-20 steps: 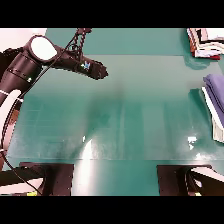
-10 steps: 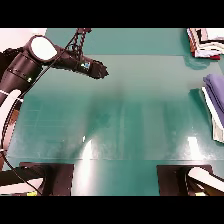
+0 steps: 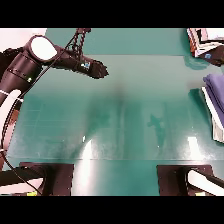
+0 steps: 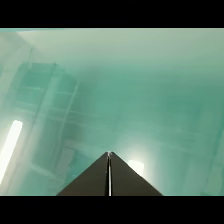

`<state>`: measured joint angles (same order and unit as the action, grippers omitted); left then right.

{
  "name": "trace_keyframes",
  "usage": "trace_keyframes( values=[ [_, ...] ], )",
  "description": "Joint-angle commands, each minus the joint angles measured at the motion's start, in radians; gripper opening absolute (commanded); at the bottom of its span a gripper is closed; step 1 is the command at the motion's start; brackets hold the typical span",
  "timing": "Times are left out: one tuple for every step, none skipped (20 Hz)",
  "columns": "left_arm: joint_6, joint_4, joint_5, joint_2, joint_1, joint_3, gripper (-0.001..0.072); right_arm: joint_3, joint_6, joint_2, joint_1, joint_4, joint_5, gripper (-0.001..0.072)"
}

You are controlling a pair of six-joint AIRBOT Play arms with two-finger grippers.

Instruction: Fold the shirts.

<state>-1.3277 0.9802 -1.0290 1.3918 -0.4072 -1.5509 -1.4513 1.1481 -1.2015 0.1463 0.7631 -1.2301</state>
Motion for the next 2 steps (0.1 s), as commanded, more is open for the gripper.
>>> trace_keyframes(
  values=[
    [0.0, 0.0, 0.0, 0.0, 0.0, -0.001, 0.0025, 0.0, -0.01, 0.0, -0.043, -0.001, 0.008, 0.0019],
    [0.0, 0.0, 0.0, 0.0, 0.0, -0.001, 0.0026, 0.0, -0.01, 0.0, -0.043, -0.001, 0.008, 0.0019]
  ],
)
